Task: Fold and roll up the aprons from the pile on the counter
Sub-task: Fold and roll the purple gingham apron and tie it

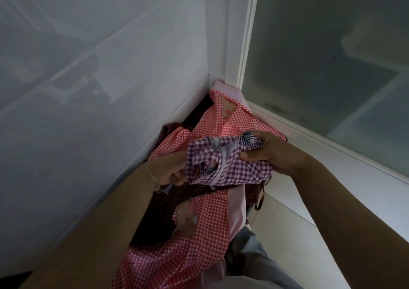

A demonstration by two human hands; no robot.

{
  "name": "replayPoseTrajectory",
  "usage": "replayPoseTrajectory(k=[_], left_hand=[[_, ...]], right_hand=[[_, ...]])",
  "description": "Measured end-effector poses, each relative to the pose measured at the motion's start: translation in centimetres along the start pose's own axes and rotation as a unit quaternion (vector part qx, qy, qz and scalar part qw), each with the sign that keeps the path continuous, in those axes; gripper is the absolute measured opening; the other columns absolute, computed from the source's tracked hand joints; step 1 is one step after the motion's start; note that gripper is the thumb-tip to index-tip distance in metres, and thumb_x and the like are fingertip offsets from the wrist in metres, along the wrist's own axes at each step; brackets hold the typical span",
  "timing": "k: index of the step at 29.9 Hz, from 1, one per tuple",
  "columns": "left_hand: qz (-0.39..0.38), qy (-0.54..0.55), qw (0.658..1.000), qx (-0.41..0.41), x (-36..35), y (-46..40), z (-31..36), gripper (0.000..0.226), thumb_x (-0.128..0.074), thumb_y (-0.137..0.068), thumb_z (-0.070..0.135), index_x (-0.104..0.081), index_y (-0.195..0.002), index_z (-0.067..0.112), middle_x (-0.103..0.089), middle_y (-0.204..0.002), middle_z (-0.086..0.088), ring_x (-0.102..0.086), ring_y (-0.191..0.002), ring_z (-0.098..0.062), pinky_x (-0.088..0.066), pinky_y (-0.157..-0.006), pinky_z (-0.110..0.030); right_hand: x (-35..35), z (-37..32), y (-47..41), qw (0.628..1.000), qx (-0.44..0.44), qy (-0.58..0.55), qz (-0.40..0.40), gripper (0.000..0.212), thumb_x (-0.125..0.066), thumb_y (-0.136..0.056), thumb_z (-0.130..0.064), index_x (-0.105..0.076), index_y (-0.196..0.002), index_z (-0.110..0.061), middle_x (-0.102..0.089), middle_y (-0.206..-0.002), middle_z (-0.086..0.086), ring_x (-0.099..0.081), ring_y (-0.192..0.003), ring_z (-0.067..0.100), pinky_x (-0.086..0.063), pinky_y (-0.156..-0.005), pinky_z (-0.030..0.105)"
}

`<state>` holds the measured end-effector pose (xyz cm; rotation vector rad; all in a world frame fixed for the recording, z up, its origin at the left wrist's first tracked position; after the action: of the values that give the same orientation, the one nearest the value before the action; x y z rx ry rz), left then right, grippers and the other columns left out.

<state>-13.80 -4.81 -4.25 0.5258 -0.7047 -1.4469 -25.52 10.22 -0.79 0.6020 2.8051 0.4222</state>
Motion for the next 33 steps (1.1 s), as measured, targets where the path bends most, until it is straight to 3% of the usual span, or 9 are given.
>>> replayPoseTrajectory(k=[4,8,13,16,20,23,25,28,33], left_hand=[[0.038,-0.262,0.964,-0.026,4.2,0.6,3.5,0.061,-0.041,-0.071,0.085,-0.066,-0.068,0.029,-0.053,-0.064,0.010,-0.046,-0.057,-0.003,-0.038,-0.057,-0.020],[0.042,-0.497,0.867,-0.017,4.9,1.7,8.0,0.061,-0.037,-0.091,0.063,-0.070,-0.070,0.016,-0.050,-0.068,0.009,-0.045,-0.062,-0.001,-0.032,-0.061,-0.019],[0.158,-0.304,0.929,-0.142,3.7,2.8,12.3,0.045,-0.040,-0.099,0.043,-0.063,-0.069,0.019,-0.053,-0.066,0.011,-0.049,-0.058,0.001,-0.033,-0.053,-0.010],[0.178,-0.293,0.921,-0.188,0.8,2.5,13.0,0.045,-0.036,-0.102,0.036,-0.067,-0.079,0.013,-0.065,-0.089,-0.005,-0.060,-0.082,-0.015,-0.042,-0.071,-0.023],[0.242,-0.315,0.879,-0.263,-3.0,2.2,11.4,0.034,-0.039,-0.102,0.030,-0.057,-0.082,0.008,-0.060,-0.075,-0.007,-0.056,-0.068,-0.020,-0.036,-0.057,-0.030],[0.266,-0.296,0.864,-0.308,-5.3,2.2,8.8,0.026,-0.043,-0.101,0.029,-0.060,-0.092,0.011,-0.059,-0.072,-0.001,-0.055,-0.064,-0.015,-0.041,-0.058,-0.026],[0.246,-0.250,0.882,-0.315,-6.3,2.1,6.8,0.021,-0.046,-0.100,0.028,-0.062,-0.094,0.015,-0.056,-0.069,0.004,-0.054,-0.061,-0.010,-0.043,-0.057,-0.023],[0.205,-0.152,0.923,-0.287,-5.9,1.6,4.5,0.025,-0.049,-0.098,0.025,-0.059,-0.077,0.017,-0.055,-0.061,0.010,-0.052,-0.057,-0.007,-0.040,-0.057,-0.018],[0.097,0.138,0.969,-0.182,-3.0,0.1,0.3,0.032,-0.047,-0.099,0.028,-0.057,-0.074,0.012,-0.033,-0.047,0.009,-0.023,-0.038,-0.003,-0.021,-0.035,-0.016]], right_hand=[[-0.1,0.2,-0.4,0.984,-0.038,0.176,-0.010,0.030,-0.069,-0.081,-0.014,-0.065,-0.106,-0.031,-0.069,-0.102,-0.020,-0.064,-0.090,-0.002,-0.044,-0.079,0.017],[-0.6,1.6,-1.5,0.963,-0.062,0.263,-0.004,0.029,-0.071,-0.083,-0.020,-0.066,-0.109,-0.029,-0.067,-0.104,-0.021,-0.060,-0.092,-0.001,-0.041,-0.076,0.013],[-0.5,3.7,-2.5,0.958,-0.084,0.267,0.063,0.029,-0.072,-0.082,-0.019,-0.065,-0.110,-0.021,-0.063,-0.098,-0.015,-0.056,-0.087,0.001,-0.046,-0.079,0.018],[-0.5,4.3,-3.0,0.951,-0.082,0.274,0.118,0.027,-0.071,-0.083,-0.021,-0.066,-0.109,-0.014,-0.064,-0.097,-0.005,-0.057,-0.084,0.006,-0.043,-0.075,0.017],[-0.8,4.0,-3.5,0.932,-0.042,0.285,0.220,0.004,-0.066,-0.086,-0.019,-0.066,-0.086,-0.014,-0.062,-0.081,-0.002,-0.054,-0.075,0.010,-0.041,-0.069,0.026],[0.0,4.1,-3.4,0.938,-0.067,0.178,0.291,0.012,-0.049,-0.096,-0.009,-0.061,-0.093,-0.010,-0.053,-0.075,-0.006,-0.049,-0.065,0.003,-0.042,-0.058,0.018],[0.2,4.7,-3.4,0.950,-0.091,-0.040,0.295,0.014,-0.056,-0.093,-0.012,-0.062,-0.103,-0.004,-0.065,-0.090,0.008,-0.062,-0.075,0.014,-0.052,-0.061,0.021],[-0.5,3.9,-3.5,0.886,-0.074,-0.386,0.244,0.023,-0.061,-0.089,-0.012,-0.058,-0.110,-0.002,-0.067,-0.110,0.015,-0.066,-0.096,0.028,-0.058,-0.072,0.035],[-0.4,1.7,-2.6,0.850,-0.065,-0.480,0.209,0.024,-0.044,-0.099,-0.023,-0.058,-0.099,-0.004,-0.074,-0.078,0.011,-0.063,-0.087,0.020,-0.059,-0.062,0.027]])
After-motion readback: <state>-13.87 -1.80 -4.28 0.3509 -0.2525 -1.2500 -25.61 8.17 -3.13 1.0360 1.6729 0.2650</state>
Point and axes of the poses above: each hand's wrist, its own y-axis away from the middle knuckle, its own x-axis out of the back of the hand, z = x × y, the point moved 7 cm from there along -y, towards the middle knuckle
